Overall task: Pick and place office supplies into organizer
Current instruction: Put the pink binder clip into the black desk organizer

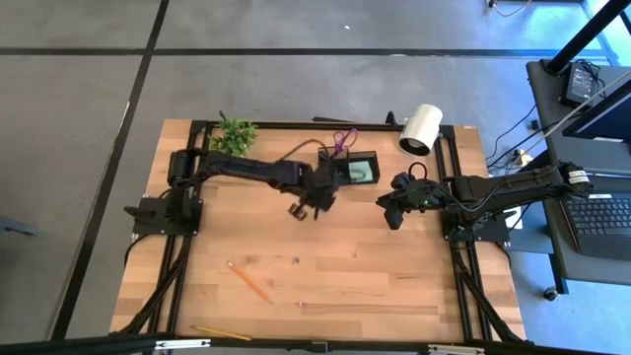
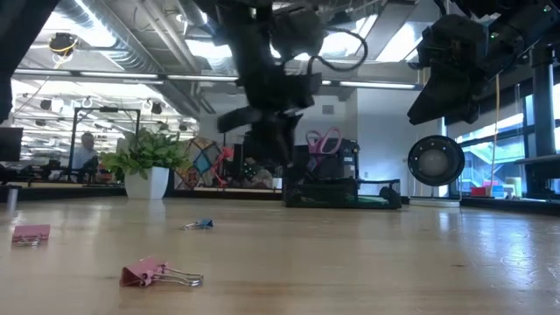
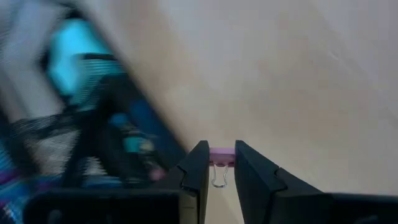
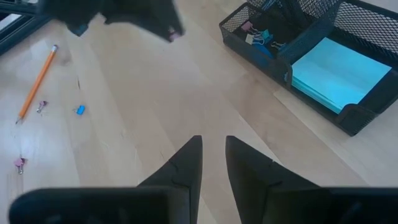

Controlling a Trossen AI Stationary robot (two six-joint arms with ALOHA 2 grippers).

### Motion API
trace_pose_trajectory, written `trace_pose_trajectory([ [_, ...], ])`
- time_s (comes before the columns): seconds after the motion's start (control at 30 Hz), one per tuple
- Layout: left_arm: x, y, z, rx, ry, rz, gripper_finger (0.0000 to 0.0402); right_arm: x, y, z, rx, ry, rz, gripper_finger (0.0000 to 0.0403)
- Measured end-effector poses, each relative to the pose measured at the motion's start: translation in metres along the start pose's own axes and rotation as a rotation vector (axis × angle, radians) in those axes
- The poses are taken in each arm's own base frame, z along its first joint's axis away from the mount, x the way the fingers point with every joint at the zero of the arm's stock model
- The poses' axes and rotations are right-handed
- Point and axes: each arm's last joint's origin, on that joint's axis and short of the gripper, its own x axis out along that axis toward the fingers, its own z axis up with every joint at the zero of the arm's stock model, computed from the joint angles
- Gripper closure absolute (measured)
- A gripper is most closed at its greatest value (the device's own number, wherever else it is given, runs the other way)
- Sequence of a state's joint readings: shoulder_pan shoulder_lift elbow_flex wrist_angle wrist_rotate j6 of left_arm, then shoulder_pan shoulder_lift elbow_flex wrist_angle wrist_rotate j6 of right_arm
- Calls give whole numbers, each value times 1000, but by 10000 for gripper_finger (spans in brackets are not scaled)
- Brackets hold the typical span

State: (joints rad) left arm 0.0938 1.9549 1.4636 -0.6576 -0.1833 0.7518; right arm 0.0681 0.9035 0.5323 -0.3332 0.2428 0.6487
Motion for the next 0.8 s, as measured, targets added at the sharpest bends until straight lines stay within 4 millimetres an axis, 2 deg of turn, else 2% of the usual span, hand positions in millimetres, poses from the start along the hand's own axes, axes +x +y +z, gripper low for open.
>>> trace_pose_trajectory([
  [0.1, 1, 17, -4, -150, -33, 87, 343, 0, 0, 0, 0, 0, 0, 327],
  [0.23, 3, 30, -12, -263, -51, 132, 343, 0, 0, 0, 0, 0, 0, 327],
  [0.6, 33, 34, -16, -341, 40, 229, 342, 0, 0, 0, -2, 0, 0, 327],
  [0.8, 34, 39, -17, -378, 28, 264, 341, 0, 0, 0, -3, 0, 0, 327],
])
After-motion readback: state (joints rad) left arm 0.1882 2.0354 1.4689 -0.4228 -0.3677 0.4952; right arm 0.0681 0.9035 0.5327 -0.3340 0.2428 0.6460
